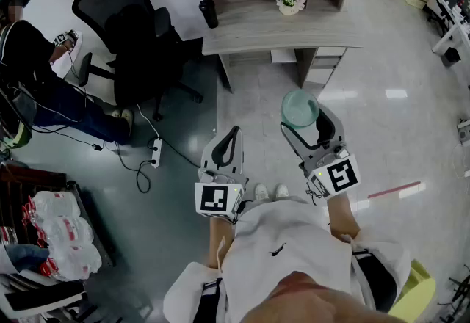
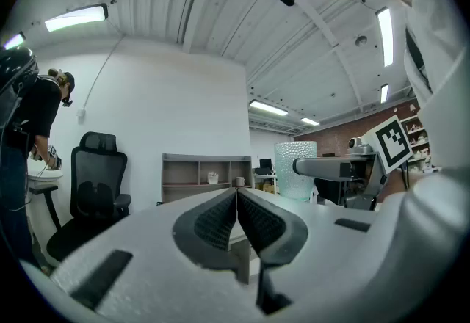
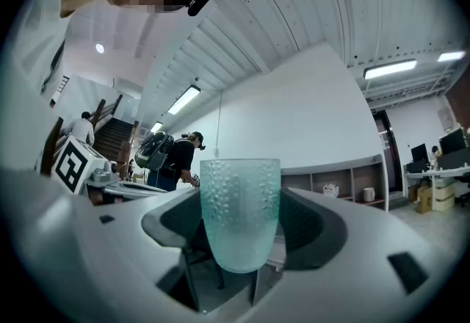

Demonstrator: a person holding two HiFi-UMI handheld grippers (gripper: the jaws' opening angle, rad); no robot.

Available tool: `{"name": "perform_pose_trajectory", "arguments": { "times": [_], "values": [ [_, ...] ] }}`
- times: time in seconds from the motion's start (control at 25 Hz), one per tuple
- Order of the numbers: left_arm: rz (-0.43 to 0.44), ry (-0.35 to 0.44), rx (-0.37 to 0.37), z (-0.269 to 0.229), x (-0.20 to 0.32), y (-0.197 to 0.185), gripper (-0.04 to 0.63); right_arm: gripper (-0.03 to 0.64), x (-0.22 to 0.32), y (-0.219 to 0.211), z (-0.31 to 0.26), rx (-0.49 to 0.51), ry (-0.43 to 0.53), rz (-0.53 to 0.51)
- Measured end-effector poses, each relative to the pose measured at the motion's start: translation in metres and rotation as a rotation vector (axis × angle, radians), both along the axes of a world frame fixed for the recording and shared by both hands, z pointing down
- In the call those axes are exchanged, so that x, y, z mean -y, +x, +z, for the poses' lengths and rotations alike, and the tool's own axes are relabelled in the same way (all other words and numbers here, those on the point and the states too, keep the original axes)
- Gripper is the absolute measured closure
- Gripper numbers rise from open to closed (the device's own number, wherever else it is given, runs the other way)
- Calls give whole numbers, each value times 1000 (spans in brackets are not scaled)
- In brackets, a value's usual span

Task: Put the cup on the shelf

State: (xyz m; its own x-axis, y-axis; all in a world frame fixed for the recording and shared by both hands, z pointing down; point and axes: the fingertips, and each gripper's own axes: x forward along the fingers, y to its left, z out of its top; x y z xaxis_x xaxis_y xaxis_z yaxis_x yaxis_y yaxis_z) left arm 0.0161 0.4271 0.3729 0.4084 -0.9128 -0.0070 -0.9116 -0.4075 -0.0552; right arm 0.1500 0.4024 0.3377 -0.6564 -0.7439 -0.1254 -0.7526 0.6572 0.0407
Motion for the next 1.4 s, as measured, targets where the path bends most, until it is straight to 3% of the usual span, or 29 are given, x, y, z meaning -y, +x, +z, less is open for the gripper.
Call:
{"name": "perform_pose_trajectory", "arguments": {
  "times": [0.76,1.4],
  "values": [
    [-35,-7,13,3,2,48,568,270,2,34,13,11,-24,-73],
    [-13,-17,5,8,84,21,568,270,82,7,17,-9,-40,-54]
  ]
}}
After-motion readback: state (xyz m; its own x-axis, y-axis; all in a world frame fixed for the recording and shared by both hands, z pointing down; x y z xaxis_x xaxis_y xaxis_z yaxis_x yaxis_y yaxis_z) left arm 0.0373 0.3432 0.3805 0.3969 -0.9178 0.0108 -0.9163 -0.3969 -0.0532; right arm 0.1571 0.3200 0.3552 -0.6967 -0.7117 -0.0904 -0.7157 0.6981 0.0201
